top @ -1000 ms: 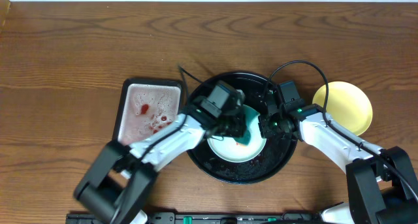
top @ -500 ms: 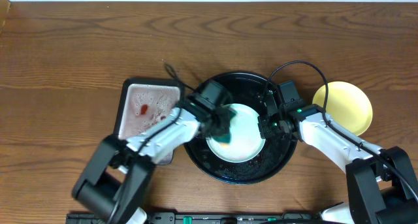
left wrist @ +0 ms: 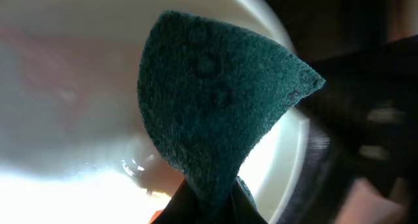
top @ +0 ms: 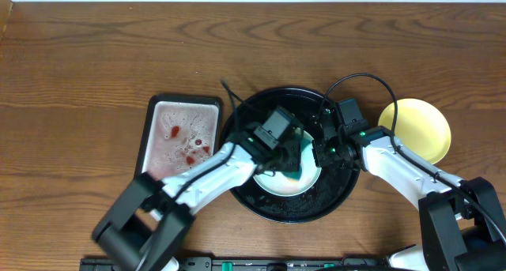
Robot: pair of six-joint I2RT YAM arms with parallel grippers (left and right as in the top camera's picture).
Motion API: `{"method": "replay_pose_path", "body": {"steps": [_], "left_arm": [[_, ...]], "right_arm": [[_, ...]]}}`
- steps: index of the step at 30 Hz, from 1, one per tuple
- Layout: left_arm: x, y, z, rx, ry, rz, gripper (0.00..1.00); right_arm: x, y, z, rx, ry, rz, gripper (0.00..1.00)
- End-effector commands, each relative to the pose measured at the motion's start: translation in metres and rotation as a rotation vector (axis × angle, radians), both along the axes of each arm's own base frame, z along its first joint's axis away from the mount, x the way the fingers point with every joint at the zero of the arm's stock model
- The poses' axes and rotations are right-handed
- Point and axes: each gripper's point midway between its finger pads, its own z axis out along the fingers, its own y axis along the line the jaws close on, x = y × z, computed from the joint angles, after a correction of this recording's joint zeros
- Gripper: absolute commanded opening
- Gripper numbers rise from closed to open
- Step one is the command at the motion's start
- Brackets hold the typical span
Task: Clean dirty plates on tray and stack at the side
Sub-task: 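Scrub the pale green plate with the sponge in the left gripper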
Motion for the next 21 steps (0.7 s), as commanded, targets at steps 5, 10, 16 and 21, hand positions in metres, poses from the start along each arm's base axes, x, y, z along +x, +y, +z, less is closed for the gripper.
{"method": "replay_pose_path", "body": {"steps": [5,10,16,21], "left_arm": [[0.012,0.039,-0.032,0.152,0.015,0.036,0.07],[0.032,0.069,0.002,0.154,-0.059,0.068,0.07],[0.045,0.110,0.053,0.133,-0.152,0.115,0.07],[0.050,0.164,0.067,0.175,-0.148,0.199,0.08]], "right_arm": [[-0.004,0.000,-0.005,-0.006,0.019,-0.006,0.01],[-0.004,-0.001,-0.005,-0.010,0.018,-0.007,0.01],[-0.004,-0.001,-0.005,-0.010,0.020,-0.008,0.01],[-0.003,-0.001,-0.005,-0.008,0.014,-0.008,0.11]]}}
